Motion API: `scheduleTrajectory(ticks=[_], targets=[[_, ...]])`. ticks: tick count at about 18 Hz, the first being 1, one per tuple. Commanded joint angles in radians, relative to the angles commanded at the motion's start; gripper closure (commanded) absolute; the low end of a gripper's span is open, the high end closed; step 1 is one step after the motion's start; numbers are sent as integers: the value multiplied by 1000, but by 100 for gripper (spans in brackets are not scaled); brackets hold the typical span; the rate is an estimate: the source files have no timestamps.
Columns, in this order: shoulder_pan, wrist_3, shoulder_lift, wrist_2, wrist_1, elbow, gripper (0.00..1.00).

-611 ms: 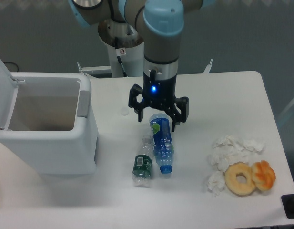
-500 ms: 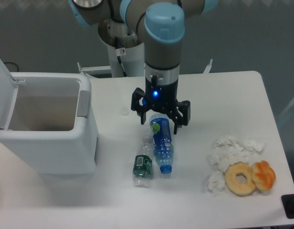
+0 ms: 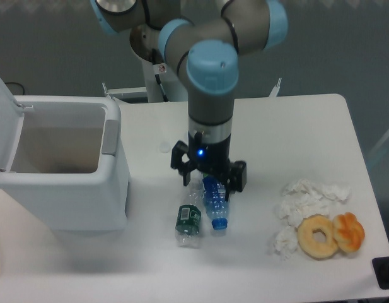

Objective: Pick up the plastic bottle

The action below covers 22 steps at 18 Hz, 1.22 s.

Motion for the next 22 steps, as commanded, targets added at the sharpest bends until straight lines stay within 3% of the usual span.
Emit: scheduleTrajectory(ticks=[3, 7, 13, 22], targets=[[-22, -8, -60, 2, 52, 8, 0], [-28, -14, -114, -3, 52, 15, 0], [-38, -147, -186, -5, 52, 49, 0], [-48, -250, -192, 25, 45, 28, 0]])
